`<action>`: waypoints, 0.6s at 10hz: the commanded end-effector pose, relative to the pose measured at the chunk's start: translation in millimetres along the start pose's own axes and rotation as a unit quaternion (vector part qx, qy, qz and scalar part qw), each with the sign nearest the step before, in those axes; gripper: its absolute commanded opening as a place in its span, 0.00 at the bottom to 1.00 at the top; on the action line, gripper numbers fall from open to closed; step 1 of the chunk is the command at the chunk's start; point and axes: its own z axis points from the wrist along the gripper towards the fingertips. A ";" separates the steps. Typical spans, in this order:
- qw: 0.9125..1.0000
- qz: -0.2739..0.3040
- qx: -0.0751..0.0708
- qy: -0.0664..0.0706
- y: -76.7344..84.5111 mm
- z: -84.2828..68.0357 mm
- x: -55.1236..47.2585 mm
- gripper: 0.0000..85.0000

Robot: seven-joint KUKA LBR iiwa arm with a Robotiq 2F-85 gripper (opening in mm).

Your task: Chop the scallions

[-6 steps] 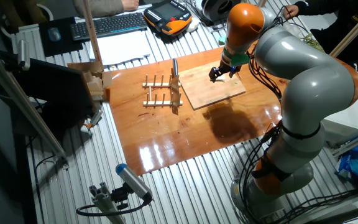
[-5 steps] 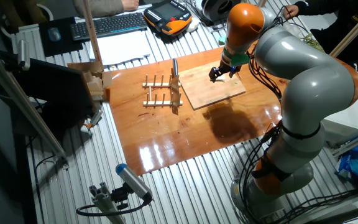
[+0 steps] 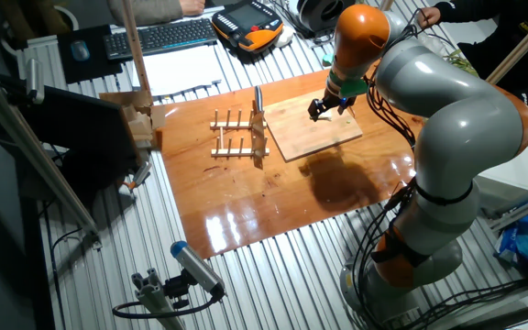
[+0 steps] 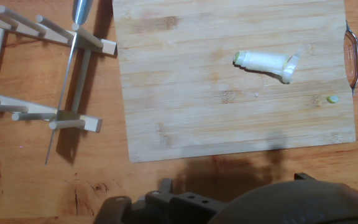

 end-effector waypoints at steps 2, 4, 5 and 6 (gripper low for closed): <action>0.998 0.065 -0.016 0.023 0.5 -1.3 0.2 0.00; 0.997 0.065 -0.016 0.024 0.4 -1.4 0.2 0.00; 0.997 0.065 -0.016 0.024 0.7 -1.5 0.3 0.00; 0.997 0.065 -0.016 0.025 1.0 -1.4 0.5 0.00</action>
